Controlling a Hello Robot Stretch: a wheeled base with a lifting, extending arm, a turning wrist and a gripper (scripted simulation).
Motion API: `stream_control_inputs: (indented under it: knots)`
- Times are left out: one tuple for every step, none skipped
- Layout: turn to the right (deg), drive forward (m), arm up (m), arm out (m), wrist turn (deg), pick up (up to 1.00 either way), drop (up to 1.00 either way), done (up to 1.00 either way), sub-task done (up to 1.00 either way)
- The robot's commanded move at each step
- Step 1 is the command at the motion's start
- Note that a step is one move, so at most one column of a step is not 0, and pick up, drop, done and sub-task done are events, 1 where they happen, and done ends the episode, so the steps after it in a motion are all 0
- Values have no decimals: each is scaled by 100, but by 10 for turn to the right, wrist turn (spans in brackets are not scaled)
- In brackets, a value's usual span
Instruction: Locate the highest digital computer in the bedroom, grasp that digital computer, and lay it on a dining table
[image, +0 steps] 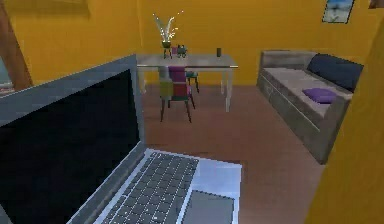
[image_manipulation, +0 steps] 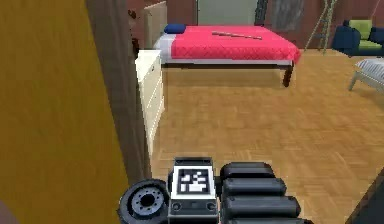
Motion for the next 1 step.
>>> stream_control_inputs:
  knots:
    - [0, 65, 0, 0, 0, 0, 0, 0, 0]
